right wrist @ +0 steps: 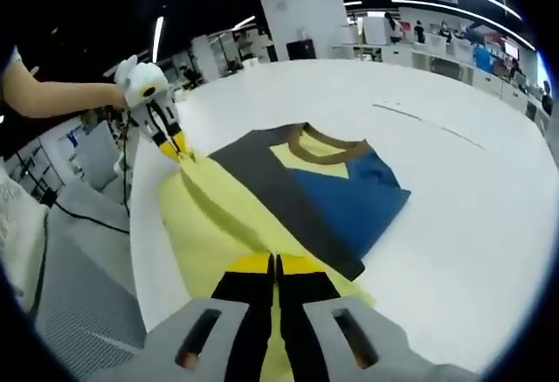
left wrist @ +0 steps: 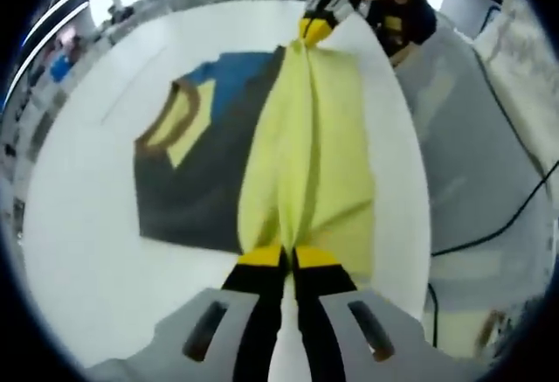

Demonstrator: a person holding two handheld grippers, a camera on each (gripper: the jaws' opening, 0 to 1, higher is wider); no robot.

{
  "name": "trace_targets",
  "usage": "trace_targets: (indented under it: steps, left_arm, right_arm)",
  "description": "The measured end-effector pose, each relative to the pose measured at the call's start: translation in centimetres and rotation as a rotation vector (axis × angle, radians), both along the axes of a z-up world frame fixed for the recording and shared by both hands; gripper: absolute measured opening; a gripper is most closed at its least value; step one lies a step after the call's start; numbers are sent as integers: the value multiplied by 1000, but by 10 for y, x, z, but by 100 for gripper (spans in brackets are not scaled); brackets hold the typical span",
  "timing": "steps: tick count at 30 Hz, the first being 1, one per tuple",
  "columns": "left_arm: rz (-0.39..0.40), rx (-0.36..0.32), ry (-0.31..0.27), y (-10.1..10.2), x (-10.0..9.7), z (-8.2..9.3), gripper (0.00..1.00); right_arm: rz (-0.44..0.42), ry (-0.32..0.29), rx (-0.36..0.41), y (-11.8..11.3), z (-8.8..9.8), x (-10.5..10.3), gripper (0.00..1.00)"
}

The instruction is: Fold the garment on the visible template until the final outline fits inside the template.

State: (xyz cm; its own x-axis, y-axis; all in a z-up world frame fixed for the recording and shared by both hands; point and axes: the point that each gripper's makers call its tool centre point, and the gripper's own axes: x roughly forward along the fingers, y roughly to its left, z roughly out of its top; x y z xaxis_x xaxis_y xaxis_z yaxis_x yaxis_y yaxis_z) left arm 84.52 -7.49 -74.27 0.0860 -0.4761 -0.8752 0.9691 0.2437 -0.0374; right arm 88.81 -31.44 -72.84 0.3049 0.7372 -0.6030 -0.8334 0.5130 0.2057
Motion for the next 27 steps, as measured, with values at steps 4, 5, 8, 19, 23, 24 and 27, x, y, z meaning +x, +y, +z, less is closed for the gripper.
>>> trace_targets:
  steps: [4, 5, 8, 19, 23, 24, 27]
  left_arm:
    - [-24, -13, 69, -6, -13, 1, 0]
    - [-35, -25, 104, -9, -19, 3, 0]
    - [-83, -46, 191, -11, -30, 9, 0]
    - [-134, 109, 164, -4, 1, 38, 0]
    - [-96, 101, 172, -4, 11, 41, 0]
    - [-90, 100, 173, -3, 14, 41, 0]
    - [-81, 110, 138, -2, 22, 41, 0]
  right_arm:
    - [-4, 4, 7, -1, 1, -1, 2]
    - [-3, 7, 5, -2, 0, -2, 2]
    - [25, 1, 1, -2, -1, -7, 2]
    - [13, -20, -55, 2, -10, 0, 2]
    - [-24, -16, -57, -2, -10, 7, 2]
    - [-33, -16, -64, -4, -11, 8, 2]
    - [-51, -12, -81, -10, -14, 10, 2]
